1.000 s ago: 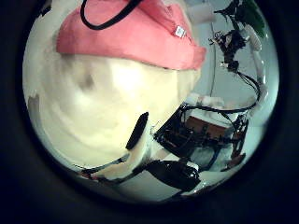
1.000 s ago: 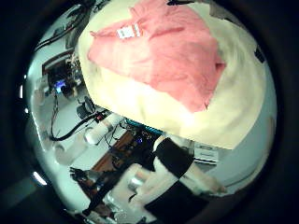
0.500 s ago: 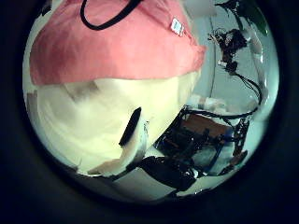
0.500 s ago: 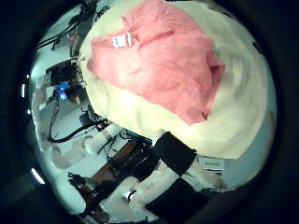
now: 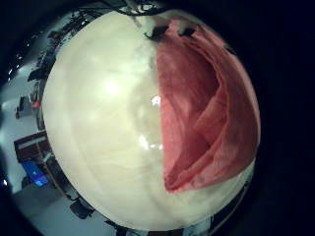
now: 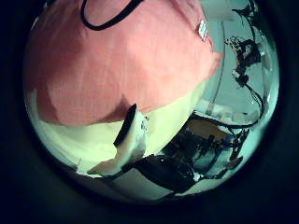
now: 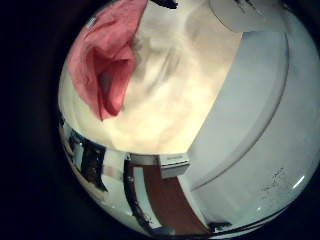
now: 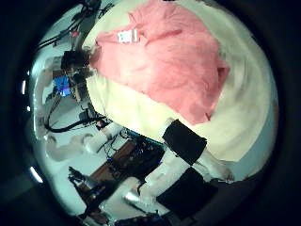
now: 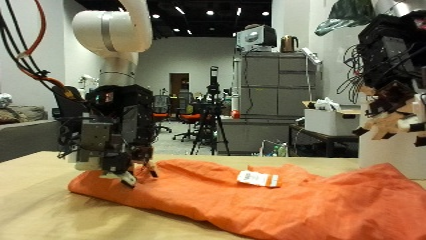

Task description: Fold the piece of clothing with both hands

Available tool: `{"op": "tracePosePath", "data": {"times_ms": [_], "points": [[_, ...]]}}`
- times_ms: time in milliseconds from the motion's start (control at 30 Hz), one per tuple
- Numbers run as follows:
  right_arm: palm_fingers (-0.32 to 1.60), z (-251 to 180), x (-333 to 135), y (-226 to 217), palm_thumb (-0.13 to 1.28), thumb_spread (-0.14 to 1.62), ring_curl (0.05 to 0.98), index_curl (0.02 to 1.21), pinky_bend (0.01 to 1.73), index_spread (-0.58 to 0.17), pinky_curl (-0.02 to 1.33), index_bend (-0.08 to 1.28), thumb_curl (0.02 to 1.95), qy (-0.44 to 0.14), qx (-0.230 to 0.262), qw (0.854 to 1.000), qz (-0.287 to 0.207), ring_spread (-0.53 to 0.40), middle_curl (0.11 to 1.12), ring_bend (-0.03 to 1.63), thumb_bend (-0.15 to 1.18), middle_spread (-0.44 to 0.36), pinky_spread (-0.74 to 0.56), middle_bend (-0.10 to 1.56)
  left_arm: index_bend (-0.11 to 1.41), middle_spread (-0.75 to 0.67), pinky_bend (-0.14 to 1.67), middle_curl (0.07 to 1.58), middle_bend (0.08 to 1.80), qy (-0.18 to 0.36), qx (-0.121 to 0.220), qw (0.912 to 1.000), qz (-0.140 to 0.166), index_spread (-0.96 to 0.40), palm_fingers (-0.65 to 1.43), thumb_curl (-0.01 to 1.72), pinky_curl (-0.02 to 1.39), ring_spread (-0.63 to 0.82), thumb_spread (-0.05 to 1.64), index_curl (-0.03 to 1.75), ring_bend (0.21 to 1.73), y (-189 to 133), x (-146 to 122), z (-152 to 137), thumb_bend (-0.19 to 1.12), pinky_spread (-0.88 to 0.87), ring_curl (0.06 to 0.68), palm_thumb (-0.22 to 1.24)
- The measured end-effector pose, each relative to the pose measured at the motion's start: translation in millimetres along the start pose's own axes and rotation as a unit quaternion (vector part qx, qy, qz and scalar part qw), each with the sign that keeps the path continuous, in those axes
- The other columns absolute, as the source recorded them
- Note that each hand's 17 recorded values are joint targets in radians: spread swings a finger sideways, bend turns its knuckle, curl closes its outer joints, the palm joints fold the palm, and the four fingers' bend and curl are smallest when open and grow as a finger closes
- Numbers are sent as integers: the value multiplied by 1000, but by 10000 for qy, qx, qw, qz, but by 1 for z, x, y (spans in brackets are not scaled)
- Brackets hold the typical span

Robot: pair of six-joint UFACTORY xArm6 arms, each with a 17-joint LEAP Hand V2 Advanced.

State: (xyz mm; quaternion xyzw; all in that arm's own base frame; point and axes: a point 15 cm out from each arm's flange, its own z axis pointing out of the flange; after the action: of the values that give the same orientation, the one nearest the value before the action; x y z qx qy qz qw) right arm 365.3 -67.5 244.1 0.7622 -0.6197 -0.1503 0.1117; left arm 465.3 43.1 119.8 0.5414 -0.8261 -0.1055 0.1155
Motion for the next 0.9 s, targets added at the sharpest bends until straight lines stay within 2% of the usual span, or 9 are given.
{"op": "tracePosePath", "data": {"times_ms": [133,333,533,667,733,900], "points": [[223,2,-1,-1,544,1280,220,328,319,-308,362,168,279,-22,-29,10000,-14,181,369,311,-14,51,462,275,179,83,181,305,196,73,-212,9996,-187,-31,-8,241,288,493,1317,324,313,30,-18,5,-12,540,226,358],[240,3,-6,-3,549,1283,220,317,312,-302,347,164,280,-19,-54,10000,-74,180,368,296,-11,53,455,279,177,78,181,315,194,237,-319,9986,-336,-28,-10,242,277,495,1316,331,308,73,-23,17,-11,545,226,355],[263,4,-18,-7,553,1284,224,308,311,-292,336,162,282,14,-76,9998,-155,180,370,294,-13,54,454,286,174,88,181,324,200,311,-313,9983,-382,-17,-6,239,271,495,1321,332,303,116,-12,18,-12,546,227,341],[262,11,-20,-11,526,1281,230,297,321,-275,335,147,277,-1,-172,9997,-185,182,369,305,-23,54,444,287,178,95,180,332,206,308,-347,9984,-319,-6,2,238,268,495,1318,334,298,141,6,17,-12,546,226,336],[258,15,-22,-13,464,1268,235,286,340,-243,337,133,268,-7,-222,9996,-177,190,368,325,-39,69,445,286,178,92,180,334,206,302,-384,9984,-285,-4,8,239,265,495,1313,335,297,154,13,18,-13,545,226,332],[206,32,-23,-23,339,1218,246,271,394,-191,347,137,245,-39,-377,9993,-46,207,357,355,-37,130,445,250,175,92,180,339,207,169,-222,9993,-232,-2,10,241,260,494,1309,337,300,168,19,4,-12,545,230,329]]}}
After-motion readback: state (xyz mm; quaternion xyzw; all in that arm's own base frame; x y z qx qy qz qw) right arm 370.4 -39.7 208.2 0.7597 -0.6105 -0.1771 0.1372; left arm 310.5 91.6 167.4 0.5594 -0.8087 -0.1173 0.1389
